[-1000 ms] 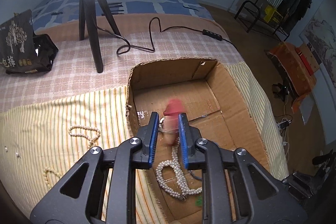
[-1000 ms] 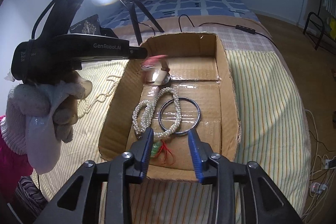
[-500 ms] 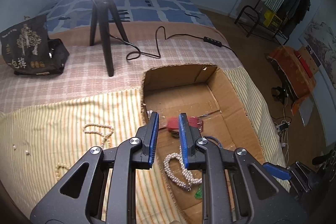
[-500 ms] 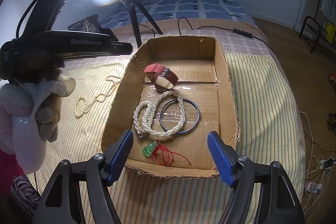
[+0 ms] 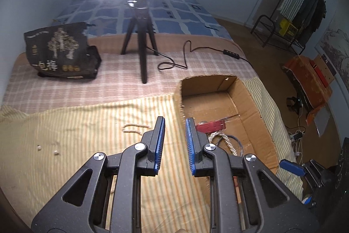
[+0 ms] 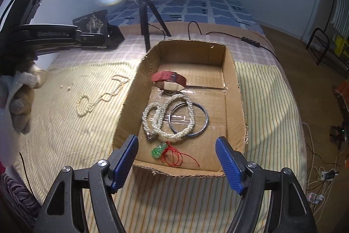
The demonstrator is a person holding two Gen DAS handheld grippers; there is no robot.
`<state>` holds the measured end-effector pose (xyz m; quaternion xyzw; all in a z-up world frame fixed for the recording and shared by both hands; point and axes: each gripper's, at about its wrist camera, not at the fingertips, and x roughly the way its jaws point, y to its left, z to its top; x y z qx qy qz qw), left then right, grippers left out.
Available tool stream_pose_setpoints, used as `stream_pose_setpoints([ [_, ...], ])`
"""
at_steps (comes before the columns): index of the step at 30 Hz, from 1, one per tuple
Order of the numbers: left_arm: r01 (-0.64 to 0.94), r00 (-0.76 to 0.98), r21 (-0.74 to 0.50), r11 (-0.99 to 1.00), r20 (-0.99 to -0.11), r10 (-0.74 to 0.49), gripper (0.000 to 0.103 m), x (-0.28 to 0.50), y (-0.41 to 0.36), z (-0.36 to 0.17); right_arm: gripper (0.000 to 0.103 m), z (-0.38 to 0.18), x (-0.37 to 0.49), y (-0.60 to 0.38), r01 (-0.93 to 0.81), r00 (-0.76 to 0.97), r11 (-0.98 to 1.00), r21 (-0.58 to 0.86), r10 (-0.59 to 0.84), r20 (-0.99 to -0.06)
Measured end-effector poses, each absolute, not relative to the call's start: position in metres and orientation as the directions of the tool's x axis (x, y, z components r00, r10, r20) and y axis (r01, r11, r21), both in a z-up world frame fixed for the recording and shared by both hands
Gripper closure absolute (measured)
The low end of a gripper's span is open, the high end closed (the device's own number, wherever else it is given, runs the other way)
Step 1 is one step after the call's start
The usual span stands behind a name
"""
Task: Organize jewelry
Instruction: 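Withdraw both tools from the box back over the bed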
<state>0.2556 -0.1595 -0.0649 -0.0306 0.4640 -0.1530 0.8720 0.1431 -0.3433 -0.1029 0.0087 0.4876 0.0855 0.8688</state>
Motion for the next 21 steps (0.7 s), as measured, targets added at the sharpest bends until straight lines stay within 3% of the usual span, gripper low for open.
stream_pose_setpoints([
  [10,0.2,0.557,-0.168,0.965,-0.791,-0.253,0.08,0.239,-0.096,-0.041,0.026,-0.086,0.139,-0.327,-0.153,0.553,0.985,0.083,0.156,-0.819],
  [13,0.169,0.578,-0.147,0.975,-0.786,-0.219,0.068,0.232,-0.066,-0.036,0.026,-0.083,0.139,-0.315,-0.181,0.558,0.979,0.09,0.177,-0.811],
  [21,0.081,0.588,-0.133,0.988,-0.794,-0.155,0.068,0.216,0.009,-0.043,0.021,-0.078,0.141,-0.273,-0.251,0.584,0.964,0.085,0.22,-0.781],
])
